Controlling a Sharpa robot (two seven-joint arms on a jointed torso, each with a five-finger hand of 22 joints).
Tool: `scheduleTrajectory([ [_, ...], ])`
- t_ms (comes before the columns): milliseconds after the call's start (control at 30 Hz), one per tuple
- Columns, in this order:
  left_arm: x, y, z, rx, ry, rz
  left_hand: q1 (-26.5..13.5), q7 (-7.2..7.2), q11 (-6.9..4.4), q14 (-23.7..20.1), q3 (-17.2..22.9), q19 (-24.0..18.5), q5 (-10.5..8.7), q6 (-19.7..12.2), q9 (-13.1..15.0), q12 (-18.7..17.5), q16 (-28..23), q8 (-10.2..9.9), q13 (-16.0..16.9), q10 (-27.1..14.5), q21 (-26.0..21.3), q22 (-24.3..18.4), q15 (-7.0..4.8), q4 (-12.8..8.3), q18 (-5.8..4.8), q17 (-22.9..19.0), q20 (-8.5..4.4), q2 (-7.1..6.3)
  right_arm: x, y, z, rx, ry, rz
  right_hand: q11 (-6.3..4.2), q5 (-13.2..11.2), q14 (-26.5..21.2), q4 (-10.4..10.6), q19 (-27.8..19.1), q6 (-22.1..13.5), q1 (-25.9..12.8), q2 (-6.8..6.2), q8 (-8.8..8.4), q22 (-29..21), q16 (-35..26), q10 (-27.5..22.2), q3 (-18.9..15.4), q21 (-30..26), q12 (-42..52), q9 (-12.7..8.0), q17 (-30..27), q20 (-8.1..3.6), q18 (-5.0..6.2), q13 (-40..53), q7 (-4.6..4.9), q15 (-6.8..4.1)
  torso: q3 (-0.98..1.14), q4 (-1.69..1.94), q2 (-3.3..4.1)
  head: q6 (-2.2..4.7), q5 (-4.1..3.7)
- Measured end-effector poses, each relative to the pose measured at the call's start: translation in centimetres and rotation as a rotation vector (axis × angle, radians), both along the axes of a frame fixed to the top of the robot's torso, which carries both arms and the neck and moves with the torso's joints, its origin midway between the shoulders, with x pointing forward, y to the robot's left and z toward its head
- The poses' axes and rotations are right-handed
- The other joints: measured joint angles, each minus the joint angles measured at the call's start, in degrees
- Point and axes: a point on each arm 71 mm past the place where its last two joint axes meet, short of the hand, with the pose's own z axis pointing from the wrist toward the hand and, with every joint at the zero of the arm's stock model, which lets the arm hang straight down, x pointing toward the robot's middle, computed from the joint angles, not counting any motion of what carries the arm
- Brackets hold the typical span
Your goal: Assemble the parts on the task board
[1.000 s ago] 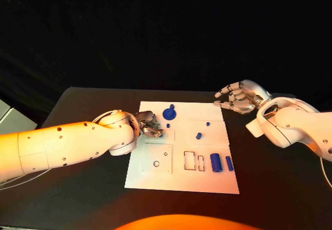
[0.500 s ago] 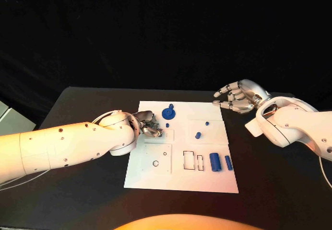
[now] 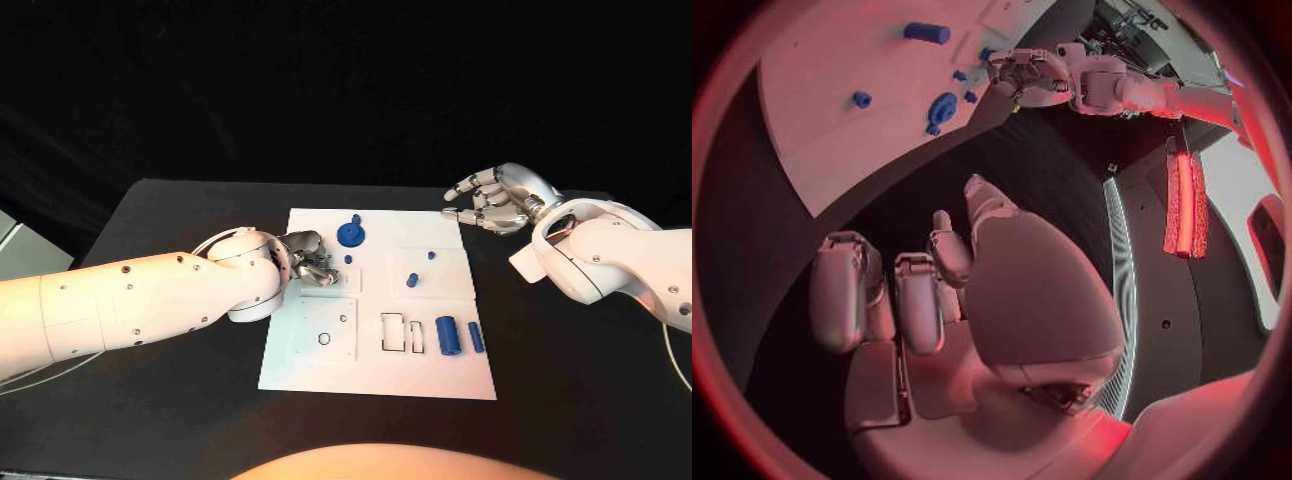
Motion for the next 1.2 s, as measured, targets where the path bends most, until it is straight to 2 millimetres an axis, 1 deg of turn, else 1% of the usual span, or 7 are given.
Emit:
scheduleTrajectory([
  [67, -0.02, 0.01, -0.03, 0.005, 0.006, -0.003, 0.0, 0.00, 0.00, 0.0, 0.0, 0.2, 0.00, 0.0, 0.1, 0.0, 0.0, 0.0, 0.0, 0.0, 0.2, 0.0, 0.00, 0.0, 0.00, 0.0, 0.22, 0.00, 0.00, 0.00, -0.01, 0.000, 0.000, 0.000, 0.00, 0.0, 0.0, 0.0, 0.0, 0.0, -0.1, 0.11, 0.00, 0.0, 0.0, 0.0, 0.0, 0.0, 0.0, -0.1, 0.0, 0.00, 0.00, 0.0, 0.00, 0.00, 0.00, 0.02, -0.01, -0.02, -0.01],
  [300, -0.01, -0.03, -0.01, 0.016, 0.018, -0.011, 0.0, 0.00, 0.00, 0.0, 0.0, 0.2, 0.00, 0.0, 0.1, 0.0, 0.0, 0.0, 0.0, 0.0, 0.2, 0.0, 0.00, 0.0, 0.00, 0.0, 0.21, 0.01, -0.01, 0.04, -0.06, -0.001, 0.003, 0.002, 0.00, 0.0, 0.0, 0.0, 0.0, 0.0, -0.3, 0.33, 0.00, 0.0, 0.0, 0.0, 0.0, 0.0, 0.0, -0.1, 0.0, 0.00, 0.00, 0.0, 0.00, 0.00, 0.00, 0.02, -0.04, -0.02, -0.05],
  [433, 0.02, -0.03, -0.02, 0.020, 0.023, -0.014, 0.0, 0.00, 0.00, 0.0, 0.0, 0.2, 0.00, 0.0, 0.1, 0.0, 0.0, 0.0, 0.0, 0.0, 0.2, 0.0, 0.00, 0.0, 0.01, 0.0, 0.21, 0.01, -0.02, 0.04, -0.08, -0.001, 0.004, 0.003, 0.00, 0.0, 0.0, 0.0, 0.0, 0.0, -0.3, 0.33, 0.00, 0.0, 0.0, 0.0, 0.0, 0.0, 0.0, -0.1, 0.0, 0.00, 0.00, 0.0, 0.00, 0.00, 0.04, 0.01, -0.04, -0.03, 0.02],
  [667, 0.09, -0.06, -0.03, 0.025, 0.027, -0.015, 0.0, 0.01, 0.01, 0.0, 0.0, 0.2, -0.01, 0.0, 0.2, 0.0, 0.0, 0.0, -0.1, 0.0, 0.2, 0.0, 0.00, 0.0, 0.01, 0.0, 0.21, 0.02, -0.04, 0.04, -0.11, -0.001, 0.005, 0.003, 0.00, 0.0, 0.0, 0.0, 0.0, 0.0, -0.3, 0.33, 0.00, 0.0, 0.0, 0.0, 0.0, 0.0, 0.0, -0.1, 0.0, 0.00, 0.00, 0.0, 0.00, 0.00, 0.05, 0.00, -0.03, -0.05, 0.05],
  [967, 0.21, -0.11, -0.02, 0.027, 0.035, -0.012, 0.1, 0.01, 0.01, 0.0, 0.2, 0.2, -0.01, 0.0, 0.2, 0.0, 0.0, 0.0, -0.1, 0.0, 0.2, 0.0, 0.00, 0.2, 0.01, 0.0, 0.21, 0.08, -0.08, 0.08, -0.14, -0.001, 0.007, 0.005, 0.00, 0.2, 0.0, 0.0, 0.0, 0.0, -0.3, 0.32, 0.00, 0.0, 0.0, 0.0, 0.0, 0.0, 0.0, -0.1, 0.0, 0.00, 0.00, 0.0, 0.00, 0.00, 0.08, -0.05, -0.01, -0.08, -0.10],
  [1100, 0.33, -0.14, -0.01, 0.027, 0.046, -0.009, -0.4, 0.08, 0.08, 0.0, 0.2, 0.2, -0.01, 0.1, 0.2, 0.2, 0.3, 0.0, 0.2, 0.3, 0.2, 0.0, 0.00, 0.2, 0.00, 0.0, 0.20, 0.53, -0.09, 0.06, -0.19, -0.002, 0.009, 0.006, 0.00, 0.2, 0.0, 0.0, 0.0, 0.0, -0.3, 0.32, 0.00, 0.0, 0.0, 0.0, 0.0, 0.0, 0.0, -0.1, 0.0, 0.00, 0.00, 0.0, 0.00, 0.00, 0.07, -0.07, 0.00, -0.19, -0.18],
  [1200, 0.40, -0.19, 0.00, 0.026, 0.053, -0.007, -0.8, 0.09, -0.33, 0.0, 0.2, 0.4, -0.01, 0.3, 0.2, 0.7, 0.4, 0.0, 1.1, 1.0, 0.2, 0.0, 0.00, 0.2, 0.01, 0.0, 0.00, 0.87, -0.10, 0.07, -0.22, -0.002, 0.010, 0.006, 0.00, 0.2, 0.0, 0.0, 0.0, 0.0, -0.3, 0.31, 0.00, 0.0, 0.0, 0.0, 0.0, 0.0, 0.0, -0.1, 0.0, 0.00, 0.00, 0.0, 0.00, 0.00, 0.09, -0.05, 0.00, -0.27, -0.23],
])
